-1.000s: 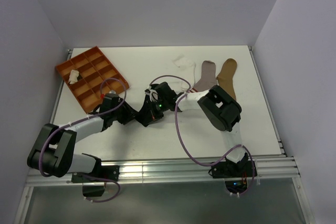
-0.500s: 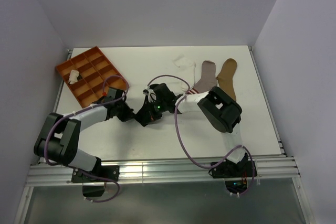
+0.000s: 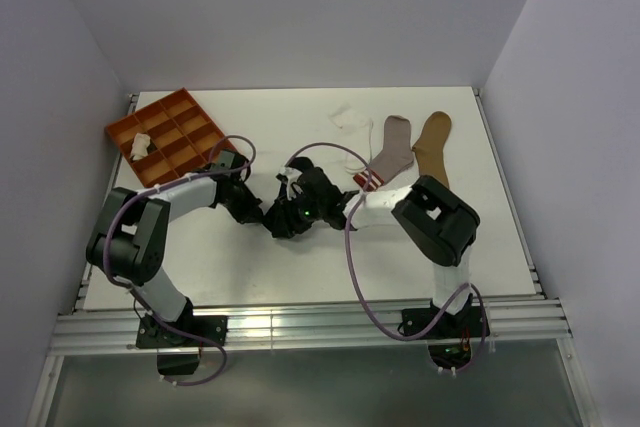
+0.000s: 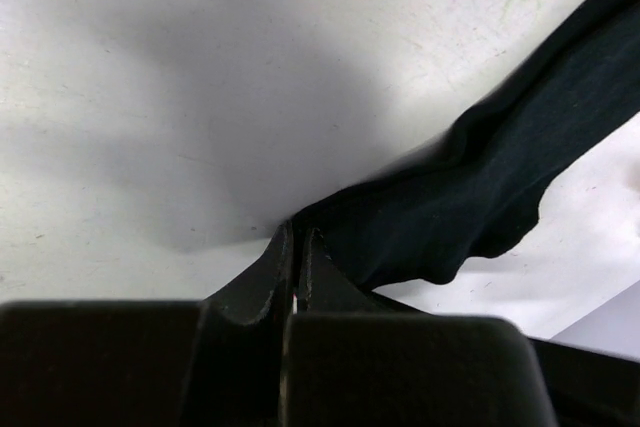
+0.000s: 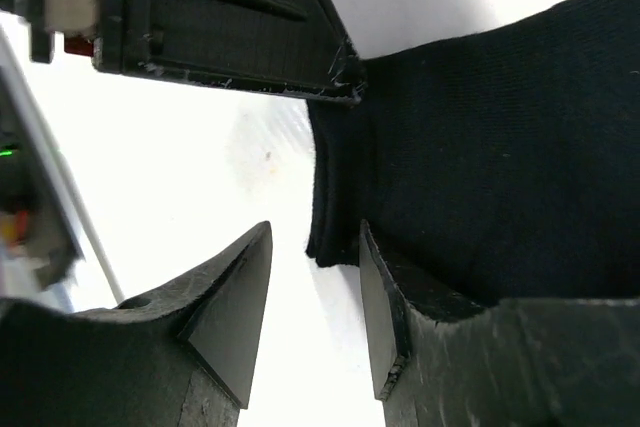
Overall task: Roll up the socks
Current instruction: Roll the sock at the center of the board.
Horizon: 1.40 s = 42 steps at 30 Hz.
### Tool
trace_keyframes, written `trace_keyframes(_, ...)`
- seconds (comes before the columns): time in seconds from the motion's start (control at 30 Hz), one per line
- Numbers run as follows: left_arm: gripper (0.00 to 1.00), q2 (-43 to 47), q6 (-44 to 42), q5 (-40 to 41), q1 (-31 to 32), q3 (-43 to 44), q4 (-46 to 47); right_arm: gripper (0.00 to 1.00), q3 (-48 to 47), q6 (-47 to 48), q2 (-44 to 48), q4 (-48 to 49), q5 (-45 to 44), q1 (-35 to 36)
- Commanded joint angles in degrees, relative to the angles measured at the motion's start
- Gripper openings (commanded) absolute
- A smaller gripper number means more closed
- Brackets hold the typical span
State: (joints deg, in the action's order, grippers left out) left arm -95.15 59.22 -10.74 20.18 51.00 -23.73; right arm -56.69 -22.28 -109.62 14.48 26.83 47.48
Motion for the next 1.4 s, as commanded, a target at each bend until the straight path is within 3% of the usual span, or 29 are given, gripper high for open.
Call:
trace_keyframes(0.0,0.00,-2.0,-2.2,-1.0,0.3,2.1,-5.7,0.48,2.1,5.1,4.0,1.0,-10.0,2.0)
trace_keyframes(0.2,0.00,-3.4,-4.0,-1.5,0.3,5.0,-9.8,0.48,3.2,9.6,6.9,1.1,-22.6,6.8)
trace_keyframes(0.9,0.00,-8.2,-7.9,-1.6,0.3,13.5,-16.4,0.45,0.9,17.5,4.2,1.9,-40.5,17.9)
trace_keyframes(1.37,0.00,-8.6,-7.9,-2.1,0.3,13.0,-16.4,0.40,-1.0,18.2,1.0,2.5,-42.9,18.6)
